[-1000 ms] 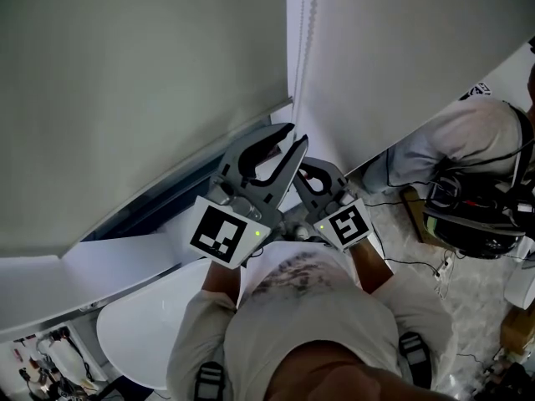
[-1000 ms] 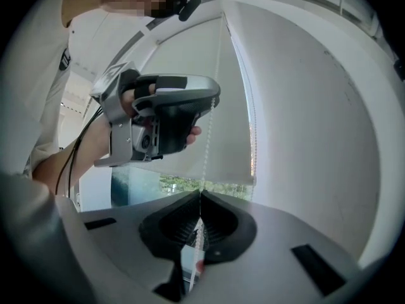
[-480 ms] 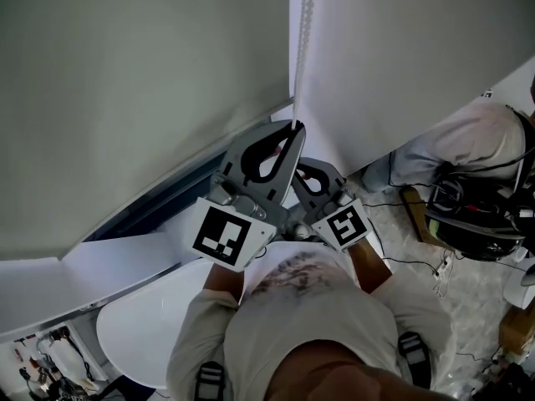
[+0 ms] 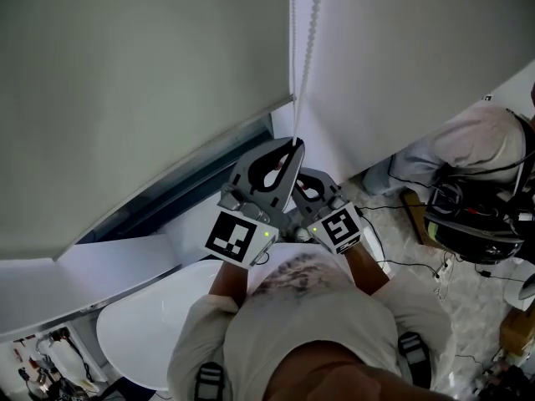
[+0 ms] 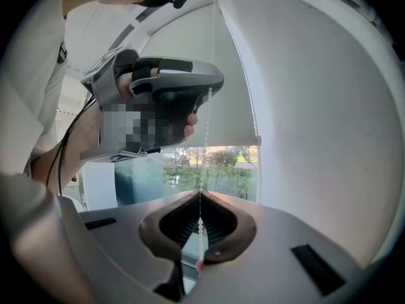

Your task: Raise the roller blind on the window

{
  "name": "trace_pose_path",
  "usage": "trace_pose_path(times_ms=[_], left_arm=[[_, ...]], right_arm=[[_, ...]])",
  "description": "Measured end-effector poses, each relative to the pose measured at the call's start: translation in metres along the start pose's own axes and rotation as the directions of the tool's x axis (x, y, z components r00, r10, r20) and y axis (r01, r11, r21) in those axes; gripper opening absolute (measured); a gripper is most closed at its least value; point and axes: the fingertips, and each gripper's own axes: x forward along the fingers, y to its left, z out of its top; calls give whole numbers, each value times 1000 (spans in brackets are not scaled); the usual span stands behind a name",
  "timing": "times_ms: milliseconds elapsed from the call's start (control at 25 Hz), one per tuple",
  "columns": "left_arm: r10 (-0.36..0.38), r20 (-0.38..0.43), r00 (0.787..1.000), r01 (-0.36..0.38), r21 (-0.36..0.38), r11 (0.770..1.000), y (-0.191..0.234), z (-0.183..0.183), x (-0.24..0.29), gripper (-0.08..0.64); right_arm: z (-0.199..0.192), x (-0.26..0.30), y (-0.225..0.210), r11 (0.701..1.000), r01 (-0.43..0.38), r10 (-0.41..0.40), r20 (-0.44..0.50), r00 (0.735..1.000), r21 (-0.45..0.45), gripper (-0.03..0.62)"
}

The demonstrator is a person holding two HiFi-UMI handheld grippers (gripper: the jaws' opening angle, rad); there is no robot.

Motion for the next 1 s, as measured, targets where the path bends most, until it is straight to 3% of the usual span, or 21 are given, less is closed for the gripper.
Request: trace_pose_path(times_ms=[1000], left_arm=[[-14, -166, 986, -2, -95, 995, -4, -103, -21, 12]], right_arm=[[-102, 7, 12, 998, -9, 24, -225, 974, 67, 63]])
